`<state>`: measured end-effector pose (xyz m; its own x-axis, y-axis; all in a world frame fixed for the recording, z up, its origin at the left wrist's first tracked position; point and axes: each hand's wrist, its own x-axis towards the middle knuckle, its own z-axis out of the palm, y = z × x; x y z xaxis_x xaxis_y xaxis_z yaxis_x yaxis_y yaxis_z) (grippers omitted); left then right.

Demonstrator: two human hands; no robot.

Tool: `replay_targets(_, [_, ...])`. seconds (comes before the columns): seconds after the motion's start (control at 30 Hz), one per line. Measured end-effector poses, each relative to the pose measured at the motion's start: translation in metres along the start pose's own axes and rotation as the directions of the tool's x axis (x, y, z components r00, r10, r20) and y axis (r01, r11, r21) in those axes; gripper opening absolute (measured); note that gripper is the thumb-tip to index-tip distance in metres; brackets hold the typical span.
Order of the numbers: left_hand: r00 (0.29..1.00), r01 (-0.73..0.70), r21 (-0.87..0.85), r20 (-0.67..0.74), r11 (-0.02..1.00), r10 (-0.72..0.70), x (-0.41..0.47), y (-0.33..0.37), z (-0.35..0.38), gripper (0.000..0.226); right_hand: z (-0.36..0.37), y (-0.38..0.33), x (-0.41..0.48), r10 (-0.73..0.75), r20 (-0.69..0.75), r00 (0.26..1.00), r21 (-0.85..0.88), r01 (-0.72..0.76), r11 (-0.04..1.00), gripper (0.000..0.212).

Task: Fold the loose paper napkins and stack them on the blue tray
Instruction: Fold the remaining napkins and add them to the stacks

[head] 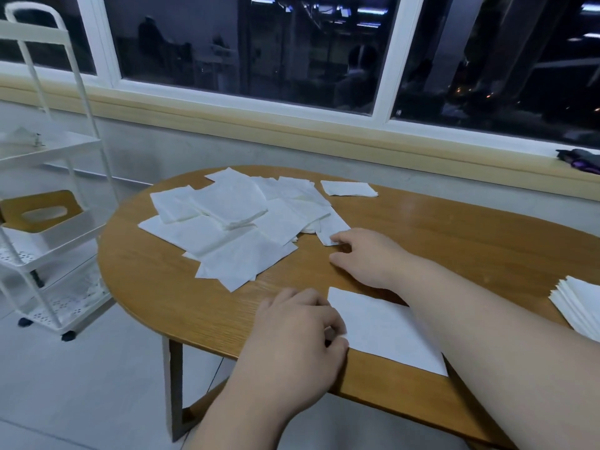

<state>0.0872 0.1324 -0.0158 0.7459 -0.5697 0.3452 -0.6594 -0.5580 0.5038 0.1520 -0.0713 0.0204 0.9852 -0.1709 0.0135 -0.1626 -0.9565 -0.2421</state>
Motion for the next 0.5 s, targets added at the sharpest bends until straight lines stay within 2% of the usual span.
replay_targets(0.1, [1.000, 0.004, 0.004, 0.001, 1.000, -0.004, 0.001, 0.000, 0.000, 0.019, -0.003, 0.012, -0.013, 0.023, -0.020, 1.000, -0.066, -0.024, 0.998, 0.045])
replay_targets(0.23, [1.000, 0.004, 0.013, -0.002, 1.000, -0.004, -0.001, 0.003, 0.002, 0.017, -0.005, 0.038, -0.053, 0.117, -0.048, 0.992, -0.133, -0.122, 0.984, 0.049])
replay_targets(0.33, [1.000, -0.015, 0.034, -0.005, 0.999, 0.015, -0.005, 0.010, 0.005, 0.016, -0.005, 0.058, -0.090, 0.170, -0.096, 0.981, -0.069, -0.177, 0.982, 0.042])
replay_targets(0.5, [0.998, -0.052, 0.048, 0.029, 0.997, 0.051, -0.011, 0.024, 0.012, 0.013, -0.005, 0.082, -0.139, 0.234, -0.195, 0.952, 0.028, -0.233, 0.972, 0.017])
